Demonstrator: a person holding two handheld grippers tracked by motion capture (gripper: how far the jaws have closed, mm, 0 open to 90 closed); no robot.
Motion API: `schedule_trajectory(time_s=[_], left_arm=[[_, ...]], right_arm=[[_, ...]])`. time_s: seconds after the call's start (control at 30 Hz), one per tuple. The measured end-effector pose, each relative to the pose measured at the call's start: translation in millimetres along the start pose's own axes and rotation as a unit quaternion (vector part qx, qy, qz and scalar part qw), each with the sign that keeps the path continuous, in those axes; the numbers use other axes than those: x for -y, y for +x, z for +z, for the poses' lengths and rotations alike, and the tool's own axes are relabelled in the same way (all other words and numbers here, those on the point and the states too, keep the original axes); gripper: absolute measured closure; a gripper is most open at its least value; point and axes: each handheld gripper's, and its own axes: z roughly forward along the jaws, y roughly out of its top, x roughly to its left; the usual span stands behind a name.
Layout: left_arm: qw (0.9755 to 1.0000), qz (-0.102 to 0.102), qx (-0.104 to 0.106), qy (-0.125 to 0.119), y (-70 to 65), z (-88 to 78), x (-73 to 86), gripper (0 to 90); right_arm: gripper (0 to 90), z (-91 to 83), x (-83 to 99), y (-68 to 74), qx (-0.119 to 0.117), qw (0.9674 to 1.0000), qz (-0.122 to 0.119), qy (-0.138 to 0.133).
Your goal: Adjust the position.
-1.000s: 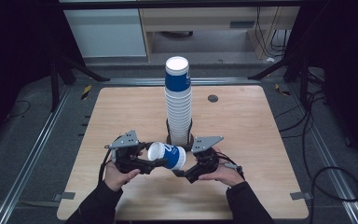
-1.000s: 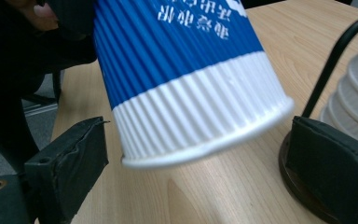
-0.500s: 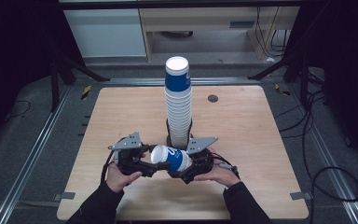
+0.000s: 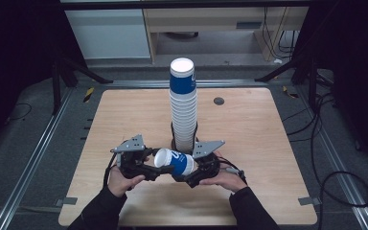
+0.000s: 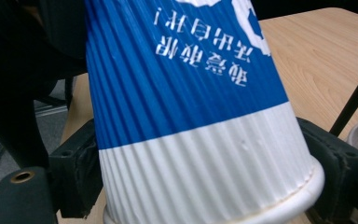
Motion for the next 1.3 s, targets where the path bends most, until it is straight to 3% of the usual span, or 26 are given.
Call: schedule_trajectory(time_s=[0.33, 0.63, 0.73, 0.97, 1.3], left_arm=[[0.9999, 0.002, -0.010, 0.006, 1.5, -6.7, -2.4, 20.0], [0.9982, 0.009, -0.022, 0.055, 6.1, -7.8, 1.8, 17.8], [0.9964, 0.013, -0.012, 0.083, 5.4, -0.5, 5.4, 17.2], [0.9921, 0.019, 0.002, 0.124, 3.4, 11.7, 10.0, 17.1], [0.9894, 0.023, 0.016, 0.142, 2.1, 15.8, 11.6, 25.6]], right_arm=[[14.9, -7.2, 0.3, -3.8, 0.009, 1.0000, 0.001, 0.003], [14.6, -9.4, 4.4, -4.9, 0.024, 0.9992, -0.014, 0.028], [14.5, -6.9, 5.6, -3.6, 0.024, 0.9987, -0.022, 0.039], [14.5, 0.9, 8.6, 1.2, 0.014, 0.9969, -0.044, 0.064], [14.2, 7.7, 11.1, 4.9, -0.001, 0.9950, -0.054, 0.084]])
